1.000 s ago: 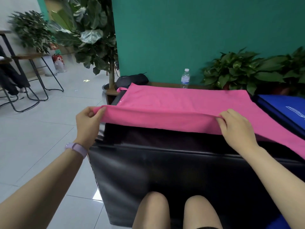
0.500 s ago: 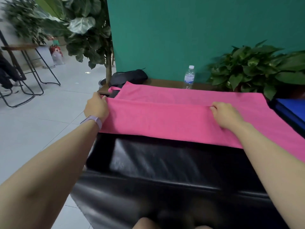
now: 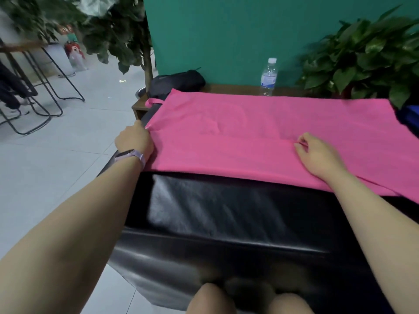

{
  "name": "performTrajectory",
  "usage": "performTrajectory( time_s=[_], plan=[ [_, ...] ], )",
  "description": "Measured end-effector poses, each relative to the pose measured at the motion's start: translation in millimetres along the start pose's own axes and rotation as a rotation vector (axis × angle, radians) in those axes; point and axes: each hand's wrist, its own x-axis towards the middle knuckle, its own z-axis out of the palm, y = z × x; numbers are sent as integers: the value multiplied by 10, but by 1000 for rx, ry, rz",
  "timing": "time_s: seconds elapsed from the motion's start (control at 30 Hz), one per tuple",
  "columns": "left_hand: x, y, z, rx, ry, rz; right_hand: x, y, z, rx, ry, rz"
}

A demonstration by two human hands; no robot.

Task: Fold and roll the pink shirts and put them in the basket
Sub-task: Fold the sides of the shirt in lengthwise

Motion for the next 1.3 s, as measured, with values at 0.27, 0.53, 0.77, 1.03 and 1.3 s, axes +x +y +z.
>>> performTrajectory(
  time_s=[0.27,0.53,0.77,1.03,1.3],
  plan=[
    [-929,-534,-399,-53,75,-17,-765,-157,-247,24,-35,-31],
    [-1352,-982,-759,-13,8,-52,-1412,-272,-379,82,-54,-49],
    [-1179,-858,-822,137,-87,39,-1437,-373,-428,76,-5,6],
    [-1453,-268,-1064,81,176,197,-1412,-409,-385,-122,6,-9],
    [-3138,1964,-1097,-488,-286,849,-1525,-453,-532,-118,-51,-31]
  ],
)
